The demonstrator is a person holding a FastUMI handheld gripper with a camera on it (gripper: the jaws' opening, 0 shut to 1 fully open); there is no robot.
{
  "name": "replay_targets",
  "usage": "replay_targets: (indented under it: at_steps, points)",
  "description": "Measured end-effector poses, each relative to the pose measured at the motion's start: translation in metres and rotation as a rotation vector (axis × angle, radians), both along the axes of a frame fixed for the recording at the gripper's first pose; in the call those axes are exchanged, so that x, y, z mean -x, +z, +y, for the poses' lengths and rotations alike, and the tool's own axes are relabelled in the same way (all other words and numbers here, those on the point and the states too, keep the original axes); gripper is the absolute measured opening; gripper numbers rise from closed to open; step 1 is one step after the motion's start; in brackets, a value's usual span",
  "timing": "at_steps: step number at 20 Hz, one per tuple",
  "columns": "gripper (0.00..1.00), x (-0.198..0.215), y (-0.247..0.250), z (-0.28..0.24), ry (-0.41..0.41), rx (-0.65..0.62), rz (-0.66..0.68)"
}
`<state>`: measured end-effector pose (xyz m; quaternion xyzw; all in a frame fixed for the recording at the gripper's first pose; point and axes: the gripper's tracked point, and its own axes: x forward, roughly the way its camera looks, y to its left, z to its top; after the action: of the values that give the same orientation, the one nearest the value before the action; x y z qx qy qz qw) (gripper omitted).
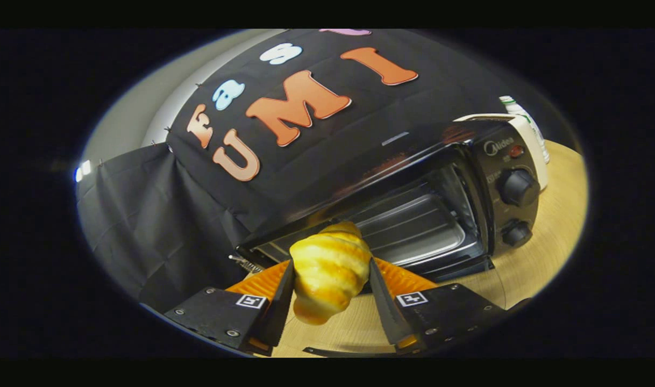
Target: Open the toaster oven, put the food inside, and close the toaster oven door.
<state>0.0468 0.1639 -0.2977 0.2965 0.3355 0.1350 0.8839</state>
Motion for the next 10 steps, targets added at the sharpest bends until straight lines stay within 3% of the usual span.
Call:
replay_targets:
  at_steps: [7, 10]
  points:
    - [0.73, -0.033, -0.022, 0.002, 0.005, 0.125, -0.026]
    - [0.73, -0.043, -0.036, -0.012, -0.026, 0.273, -0.024]
